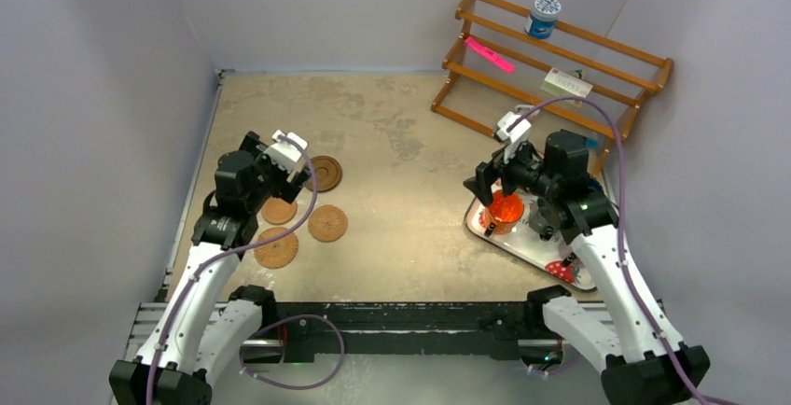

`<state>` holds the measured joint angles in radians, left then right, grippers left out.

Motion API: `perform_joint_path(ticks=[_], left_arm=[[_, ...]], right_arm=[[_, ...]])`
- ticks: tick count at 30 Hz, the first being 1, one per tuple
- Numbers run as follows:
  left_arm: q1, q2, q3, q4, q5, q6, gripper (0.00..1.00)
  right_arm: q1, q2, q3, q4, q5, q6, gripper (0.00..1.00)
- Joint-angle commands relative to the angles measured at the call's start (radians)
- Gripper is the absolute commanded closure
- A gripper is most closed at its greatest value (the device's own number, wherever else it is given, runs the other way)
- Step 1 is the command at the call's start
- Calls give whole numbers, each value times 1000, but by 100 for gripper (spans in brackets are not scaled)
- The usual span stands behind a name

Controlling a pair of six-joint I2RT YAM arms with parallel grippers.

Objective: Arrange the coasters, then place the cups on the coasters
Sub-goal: Move the coaster to the center of the board.

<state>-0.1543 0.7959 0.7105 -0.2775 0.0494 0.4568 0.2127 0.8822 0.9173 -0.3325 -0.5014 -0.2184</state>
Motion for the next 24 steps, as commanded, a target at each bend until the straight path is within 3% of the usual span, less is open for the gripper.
perform_joint_path(ticks=[1, 10, 24], left_arm=[[-7, -23, -47, 58, 9, 54, 0], [-7, 5, -125, 158, 64, 40, 0], [-8, 88, -150, 252, 115, 41, 0]], right_arm=[[59, 4, -22, -47, 99, -75, 1], [73, -143, -80, -107, 111, -157, 1], [73, -413, -207, -55, 195, -183, 1]])
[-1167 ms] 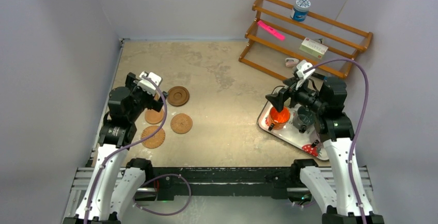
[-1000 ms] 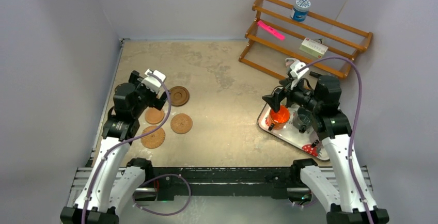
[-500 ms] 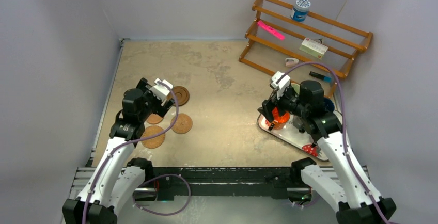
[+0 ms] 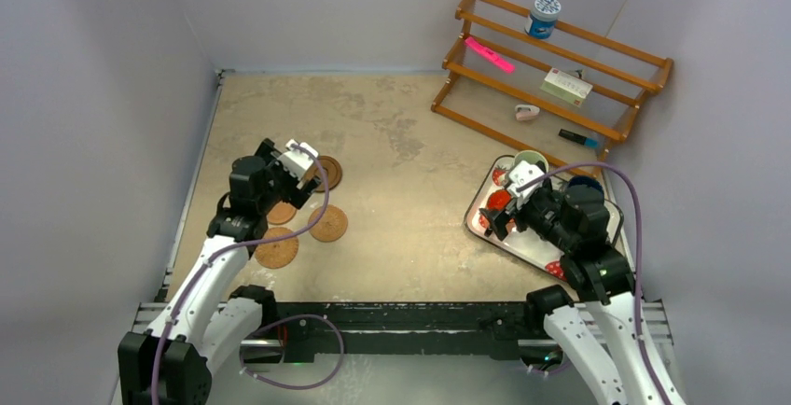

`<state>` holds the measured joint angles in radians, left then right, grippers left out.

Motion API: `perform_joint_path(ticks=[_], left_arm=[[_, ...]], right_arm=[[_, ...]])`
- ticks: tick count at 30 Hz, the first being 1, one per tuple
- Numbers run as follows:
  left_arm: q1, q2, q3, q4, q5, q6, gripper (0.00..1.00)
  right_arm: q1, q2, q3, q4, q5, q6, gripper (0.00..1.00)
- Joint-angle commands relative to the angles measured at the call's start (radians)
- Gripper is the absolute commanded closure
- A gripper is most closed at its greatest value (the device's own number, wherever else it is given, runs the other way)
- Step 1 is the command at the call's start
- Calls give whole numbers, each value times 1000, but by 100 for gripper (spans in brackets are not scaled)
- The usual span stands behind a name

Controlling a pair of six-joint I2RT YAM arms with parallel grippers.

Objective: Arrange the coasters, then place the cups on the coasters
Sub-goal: Move the coaster to the center of the board.

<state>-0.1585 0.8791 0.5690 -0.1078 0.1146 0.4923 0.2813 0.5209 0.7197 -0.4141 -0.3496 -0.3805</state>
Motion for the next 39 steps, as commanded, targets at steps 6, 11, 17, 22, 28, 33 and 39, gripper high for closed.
perform_joint_path(ticks=[6, 11, 17, 22, 28, 33, 39], left_arm=[[-4, 72, 11, 179, 28, 7, 0], [-4, 164, 72, 204, 25, -9, 0], [-4, 222, 79, 258, 87, 0, 0], [-4, 265, 54, 311, 85, -21, 0], [-4, 282, 62, 290, 87, 20, 0], [-8, 338, 61, 309, 123, 40, 0], [-29, 431, 108, 312, 57, 72, 0]], right_arm=[[4, -77, -17, 42, 85, 21, 1], [4, -90, -46, 49, 73, 21, 1], [4, -145, -87, 60, 70, 5, 1], [4, -162, -98, 48, 48, -9, 1], [4, -129, -73, 31, 19, -26, 1], [4, -96, -58, 37, 16, -47, 1], [4, -62, -37, 39, 73, -89, 1]])
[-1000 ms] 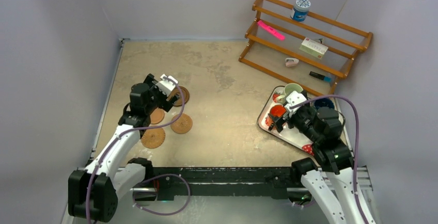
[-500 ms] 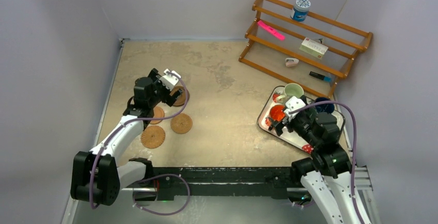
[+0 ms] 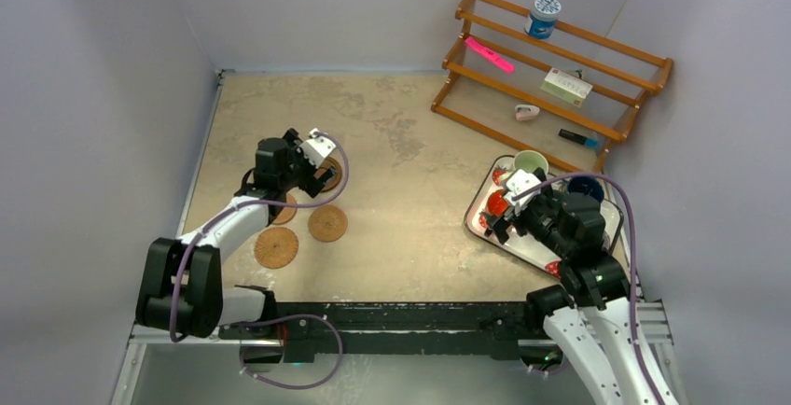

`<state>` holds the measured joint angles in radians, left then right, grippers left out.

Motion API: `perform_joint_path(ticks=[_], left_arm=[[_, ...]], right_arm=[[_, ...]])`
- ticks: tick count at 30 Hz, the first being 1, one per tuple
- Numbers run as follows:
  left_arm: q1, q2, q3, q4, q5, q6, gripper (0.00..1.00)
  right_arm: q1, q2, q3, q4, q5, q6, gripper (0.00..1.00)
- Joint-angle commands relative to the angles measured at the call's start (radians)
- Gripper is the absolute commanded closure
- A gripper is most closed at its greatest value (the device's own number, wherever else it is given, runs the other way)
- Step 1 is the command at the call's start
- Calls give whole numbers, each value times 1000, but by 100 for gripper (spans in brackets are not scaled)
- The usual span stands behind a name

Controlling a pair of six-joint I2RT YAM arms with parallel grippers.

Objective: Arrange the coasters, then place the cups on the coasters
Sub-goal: Move the coaster to the center of the board.

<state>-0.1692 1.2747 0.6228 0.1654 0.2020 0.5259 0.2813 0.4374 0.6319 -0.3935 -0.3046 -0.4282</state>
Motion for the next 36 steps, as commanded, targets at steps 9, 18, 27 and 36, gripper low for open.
perform_joint_path(ticks=[9, 18, 27, 36], left_arm=[[-36, 183, 122, 33, -200, 89, 0], [-44, 332, 116, 63, -278, 156, 0], [-67, 461, 211, 62, -267, 161, 0], [-75, 707, 468, 26, -358, 128, 0]], right_arm=[[4, 164, 140, 65, 108, -45, 1], [4, 274, 189, 108, 87, -33, 1], [4, 247, 167, 107, 122, -39, 1], [4, 156, 152, 48, 173, 28, 1]])
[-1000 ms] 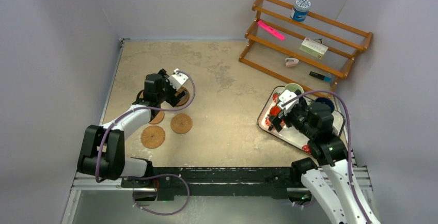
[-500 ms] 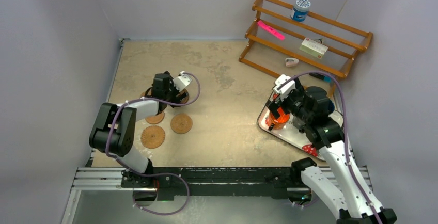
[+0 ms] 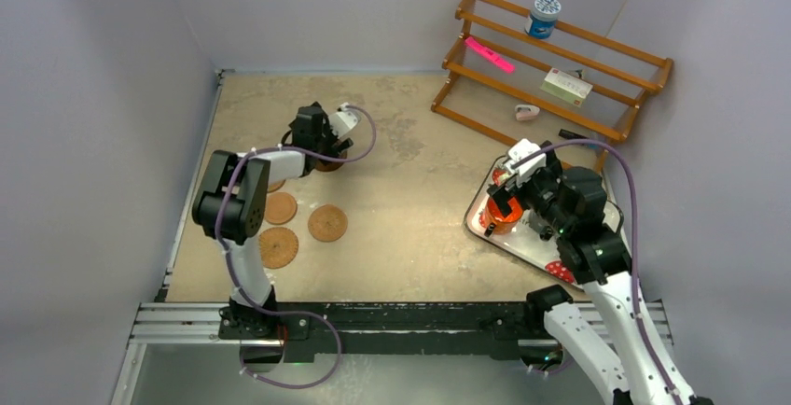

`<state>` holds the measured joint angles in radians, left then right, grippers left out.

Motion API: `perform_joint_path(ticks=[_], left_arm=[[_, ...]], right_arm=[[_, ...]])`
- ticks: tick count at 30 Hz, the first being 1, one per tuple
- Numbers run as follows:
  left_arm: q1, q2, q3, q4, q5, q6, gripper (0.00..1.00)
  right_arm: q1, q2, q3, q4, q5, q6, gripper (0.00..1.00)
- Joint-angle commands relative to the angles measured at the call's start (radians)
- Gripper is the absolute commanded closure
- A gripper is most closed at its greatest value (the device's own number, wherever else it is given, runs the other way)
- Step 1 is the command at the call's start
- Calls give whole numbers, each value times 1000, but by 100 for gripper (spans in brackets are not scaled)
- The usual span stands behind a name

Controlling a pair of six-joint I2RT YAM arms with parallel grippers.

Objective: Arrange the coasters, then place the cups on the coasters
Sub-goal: Move the coaster to the center of the board.

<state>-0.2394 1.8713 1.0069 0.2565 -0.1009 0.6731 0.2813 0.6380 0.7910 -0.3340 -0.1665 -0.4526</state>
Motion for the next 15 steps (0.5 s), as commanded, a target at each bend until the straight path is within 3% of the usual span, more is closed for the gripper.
perform_joint_path(ticks=[1, 10, 15], left_arm=[[-5, 134, 116, -70, -72, -26, 0], [-38, 315, 406, -184, -173, -71, 0], [-39, 465, 676, -337, -240, -109, 0]], right_arm=[[4, -55, -18, -5, 40, 68, 1], [4, -52, -58, 53, 109, 162, 1], [5, -54, -72, 68, 105, 167, 1]])
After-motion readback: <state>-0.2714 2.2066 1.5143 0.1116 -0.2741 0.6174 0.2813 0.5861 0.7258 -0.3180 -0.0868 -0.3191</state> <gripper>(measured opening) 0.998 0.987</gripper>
